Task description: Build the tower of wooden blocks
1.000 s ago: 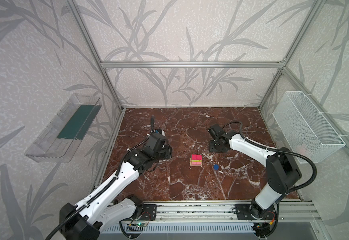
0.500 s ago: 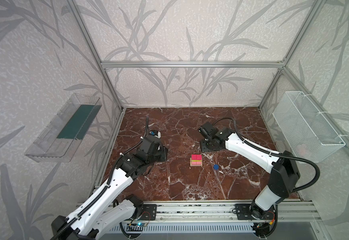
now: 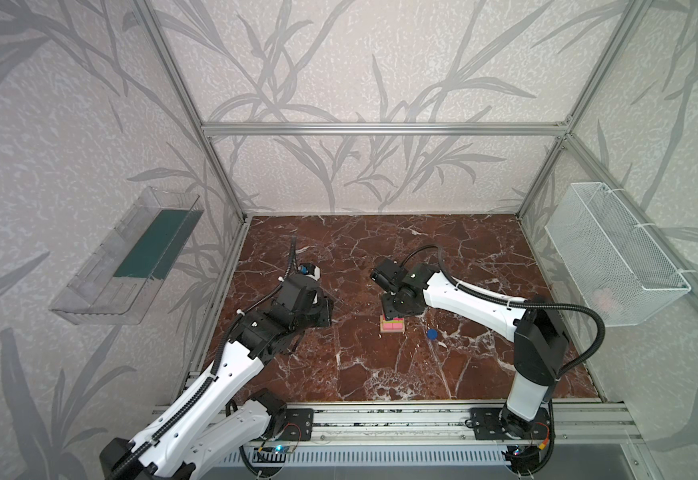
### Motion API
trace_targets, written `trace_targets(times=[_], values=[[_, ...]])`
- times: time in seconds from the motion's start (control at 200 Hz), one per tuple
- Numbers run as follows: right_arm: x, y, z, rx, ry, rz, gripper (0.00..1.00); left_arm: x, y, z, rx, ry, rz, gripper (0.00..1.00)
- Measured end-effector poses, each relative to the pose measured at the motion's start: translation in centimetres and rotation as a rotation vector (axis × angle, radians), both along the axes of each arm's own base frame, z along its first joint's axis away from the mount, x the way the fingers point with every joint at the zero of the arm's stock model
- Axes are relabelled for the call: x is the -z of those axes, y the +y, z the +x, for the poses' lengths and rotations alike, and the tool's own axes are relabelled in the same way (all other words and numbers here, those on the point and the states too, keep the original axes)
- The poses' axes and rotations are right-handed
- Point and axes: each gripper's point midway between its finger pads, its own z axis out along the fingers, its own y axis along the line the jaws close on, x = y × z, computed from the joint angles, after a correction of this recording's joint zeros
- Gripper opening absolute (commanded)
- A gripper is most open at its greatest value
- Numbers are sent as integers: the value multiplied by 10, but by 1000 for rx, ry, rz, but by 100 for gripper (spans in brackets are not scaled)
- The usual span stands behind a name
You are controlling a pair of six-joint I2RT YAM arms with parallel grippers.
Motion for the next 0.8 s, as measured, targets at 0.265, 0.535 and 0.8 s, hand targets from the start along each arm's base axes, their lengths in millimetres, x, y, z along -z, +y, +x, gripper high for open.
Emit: trace_targets(times=[0.265,0.535,0.8], values=[[-1,4,-1,53,-8,10,53,0,0,0,4,-1,3,39],[3,4,2,111,-10,14,53,1,0,0,6,1,3,39],[16,3,2,131,8,-9,53,1,0,0,6,0,3,39]])
